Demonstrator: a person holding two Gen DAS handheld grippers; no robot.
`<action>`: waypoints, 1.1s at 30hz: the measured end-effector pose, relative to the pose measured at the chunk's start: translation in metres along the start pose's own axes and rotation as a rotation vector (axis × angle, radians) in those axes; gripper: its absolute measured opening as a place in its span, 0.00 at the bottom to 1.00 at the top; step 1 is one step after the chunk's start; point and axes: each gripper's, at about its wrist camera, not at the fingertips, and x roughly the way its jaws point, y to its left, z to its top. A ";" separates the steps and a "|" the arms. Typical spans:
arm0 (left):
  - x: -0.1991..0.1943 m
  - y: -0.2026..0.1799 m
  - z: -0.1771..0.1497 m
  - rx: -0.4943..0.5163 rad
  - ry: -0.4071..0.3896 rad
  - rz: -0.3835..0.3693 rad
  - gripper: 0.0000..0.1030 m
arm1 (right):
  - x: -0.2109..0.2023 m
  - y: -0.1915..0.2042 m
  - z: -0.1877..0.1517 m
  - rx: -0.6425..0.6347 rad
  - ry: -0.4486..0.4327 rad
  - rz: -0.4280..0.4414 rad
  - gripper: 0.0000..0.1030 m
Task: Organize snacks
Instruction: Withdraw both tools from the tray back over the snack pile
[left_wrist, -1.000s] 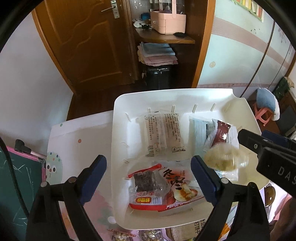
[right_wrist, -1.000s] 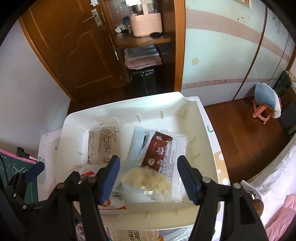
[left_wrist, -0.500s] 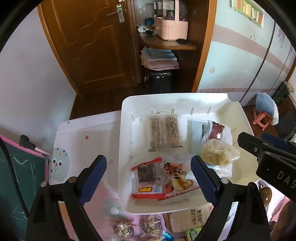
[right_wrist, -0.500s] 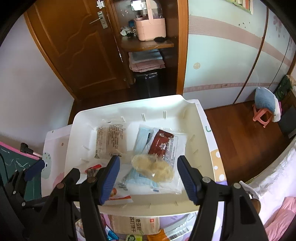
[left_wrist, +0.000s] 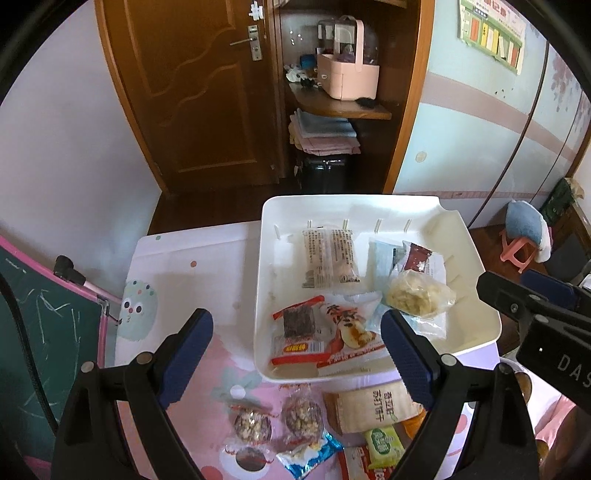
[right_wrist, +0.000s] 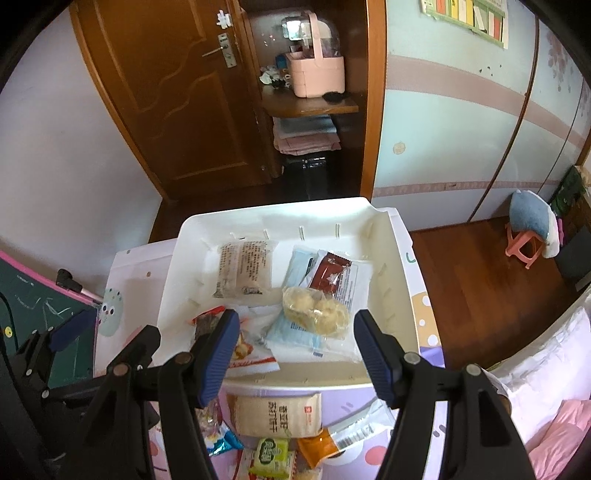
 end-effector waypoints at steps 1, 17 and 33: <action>-0.005 0.001 -0.002 -0.002 -0.005 0.000 0.89 | -0.005 0.001 -0.002 -0.003 -0.005 0.002 0.63; -0.081 0.036 -0.046 -0.026 -0.098 0.013 0.89 | -0.069 0.010 -0.057 -0.078 -0.083 0.042 0.63; -0.056 0.094 -0.132 -0.107 0.025 0.079 0.89 | -0.038 0.010 -0.152 -0.169 0.052 0.078 0.63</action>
